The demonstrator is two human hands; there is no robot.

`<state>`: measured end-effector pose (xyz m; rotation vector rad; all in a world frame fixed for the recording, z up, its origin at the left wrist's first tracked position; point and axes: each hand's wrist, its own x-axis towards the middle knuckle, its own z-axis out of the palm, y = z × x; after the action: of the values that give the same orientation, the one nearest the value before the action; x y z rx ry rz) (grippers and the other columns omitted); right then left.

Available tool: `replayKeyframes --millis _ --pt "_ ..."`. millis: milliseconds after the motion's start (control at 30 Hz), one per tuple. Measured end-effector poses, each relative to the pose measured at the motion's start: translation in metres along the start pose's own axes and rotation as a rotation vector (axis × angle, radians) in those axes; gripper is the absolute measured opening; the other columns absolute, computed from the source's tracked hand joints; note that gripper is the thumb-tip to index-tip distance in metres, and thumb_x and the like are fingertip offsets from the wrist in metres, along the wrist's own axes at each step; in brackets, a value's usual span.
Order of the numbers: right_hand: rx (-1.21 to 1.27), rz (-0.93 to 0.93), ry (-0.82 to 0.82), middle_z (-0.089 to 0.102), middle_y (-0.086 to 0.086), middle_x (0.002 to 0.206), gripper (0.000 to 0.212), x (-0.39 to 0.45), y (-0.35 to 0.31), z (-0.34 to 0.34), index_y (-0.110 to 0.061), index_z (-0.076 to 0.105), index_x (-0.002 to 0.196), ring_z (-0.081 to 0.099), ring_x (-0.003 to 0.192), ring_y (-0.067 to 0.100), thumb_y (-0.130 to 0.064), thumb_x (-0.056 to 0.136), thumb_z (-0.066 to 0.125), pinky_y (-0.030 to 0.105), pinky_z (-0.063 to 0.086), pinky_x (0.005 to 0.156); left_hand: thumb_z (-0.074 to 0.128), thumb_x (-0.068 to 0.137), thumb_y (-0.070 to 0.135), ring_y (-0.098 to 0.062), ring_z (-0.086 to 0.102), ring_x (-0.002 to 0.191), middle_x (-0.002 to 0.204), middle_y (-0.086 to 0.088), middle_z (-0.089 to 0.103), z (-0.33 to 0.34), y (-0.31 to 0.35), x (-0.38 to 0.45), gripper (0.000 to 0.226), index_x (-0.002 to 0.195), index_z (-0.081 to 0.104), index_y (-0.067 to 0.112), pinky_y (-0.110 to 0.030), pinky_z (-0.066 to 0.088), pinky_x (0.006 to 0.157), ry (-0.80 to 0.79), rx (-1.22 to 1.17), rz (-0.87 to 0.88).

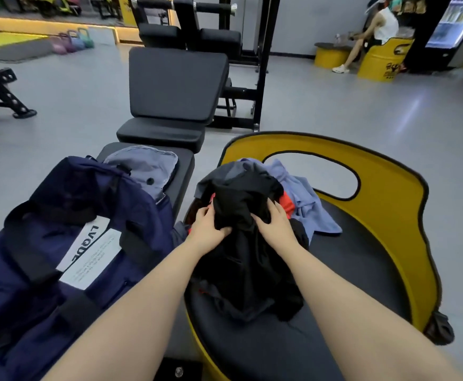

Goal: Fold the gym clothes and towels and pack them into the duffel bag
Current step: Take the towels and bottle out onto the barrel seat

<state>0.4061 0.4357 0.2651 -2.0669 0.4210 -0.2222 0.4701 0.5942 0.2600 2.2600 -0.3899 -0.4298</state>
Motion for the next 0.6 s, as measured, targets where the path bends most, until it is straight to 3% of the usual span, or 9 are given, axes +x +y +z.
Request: replayKeyframes --millis 67,167,267,367,400,467,533,600 --pt "-0.064 0.073 0.007 0.016 -0.003 0.157 0.067 -0.001 0.011 0.003 -0.03 0.024 0.15 0.022 0.144 0.019 -0.049 0.092 0.053 0.034 0.028 0.108 0.065 0.086 0.035 -0.037 0.033 0.133 0.15 -0.013 0.023 0.005 -0.008 0.0 0.09 0.152 0.005 0.028 -0.041 0.029 0.11 0.068 0.068 -0.078" --pt "-0.231 0.086 0.049 0.008 -0.007 0.16 0.071 -0.008 0.014 0.002 -0.036 0.013 0.152 0.021 0.144 0.023 -0.062 0.092 0.041 0.043 0.034 0.105 0.06 0.086 0.044 -0.037 0.022 0.138 0.154 -0.011 0.014 0.005 -0.001 -0.01 0.091 0.152 0.002 0.022 -0.047 0.03 0.107 0.237 0.296 -0.133" --pt "-0.393 0.009 0.175 0.009 -0.006 0.16 0.07 -0.018 0.014 0.002 -0.037 0.011 0.152 0.013 0.146 0.023 -0.066 0.091 0.033 0.044 0.03 0.11 0.05 0.088 0.039 -0.037 0.009 0.143 0.158 -0.009 0.005 0.007 0.01 -0.022 0.084 0.152 -0.003 0.022 -0.051 0.023 0.11 0.417 0.445 -0.013" --pt "-0.488 -0.129 0.214 0.007 -0.005 0.161 0.068 -0.024 0.018 0.0 -0.037 0.011 0.152 0.001 0.148 0.022 -0.064 0.092 0.031 0.043 0.016 0.119 0.036 0.089 0.04 -0.038 0.022 0.141 0.156 -0.01 0.022 0.013 0.019 -0.025 0.067 0.151 0.019 0.023 -0.055 0.024 0.109 0.561 0.547 0.251" --pt "-0.517 -0.153 0.181 0.004 -0.006 0.161 0.067 -0.024 0.021 0.0 -0.038 0.01 0.151 -0.003 0.148 0.022 -0.063 0.093 0.031 0.044 0.013 0.119 0.031 0.089 0.044 -0.037 0.024 0.141 0.156 -0.008 0.025 0.016 0.022 -0.023 0.064 0.15 0.024 0.024 -0.056 0.025 0.109 0.548 0.592 0.337" --pt "-0.573 -0.156 0.1 -0.002 -0.009 0.161 0.065 -0.024 0.029 0.0 -0.041 0.007 0.151 -0.009 0.148 0.022 -0.063 0.094 0.03 0.048 0.01 0.119 0.018 0.093 0.052 -0.03 0.009 0.146 0.159 0.0 0.012 0.025 0.023 -0.019 0.061 0.151 0.014 0.032 -0.055 0.015 0.113 0.407 0.655 0.39" --pt "-0.615 -0.109 0.019 -0.009 -0.011 0.16 0.065 -0.024 0.04 0.0 -0.043 0.002 0.15 -0.01 0.148 0.023 -0.063 0.094 0.028 0.052 0.008 0.118 0.014 0.097 0.054 -0.025 -0.007 0.147 0.16 0.005 -0.006 0.036 0.014 -0.011 0.058 0.15 -0.001 0.036 -0.053 0.006 0.115 0.265 0.67 0.304" --pt "-0.631 -0.043 -0.053 -0.015 -0.013 0.159 0.066 -0.024 0.051 0.001 -0.045 -0.004 0.149 -0.012 0.147 0.024 -0.064 0.094 0.027 0.053 0.008 0.117 0.015 0.1 0.051 -0.024 -0.011 0.146 0.159 0.006 -0.014 0.043 0.001 -0.005 0.056 0.15 -0.006 0.036 -0.053 0.004 0.116 0.183 0.696 0.238"
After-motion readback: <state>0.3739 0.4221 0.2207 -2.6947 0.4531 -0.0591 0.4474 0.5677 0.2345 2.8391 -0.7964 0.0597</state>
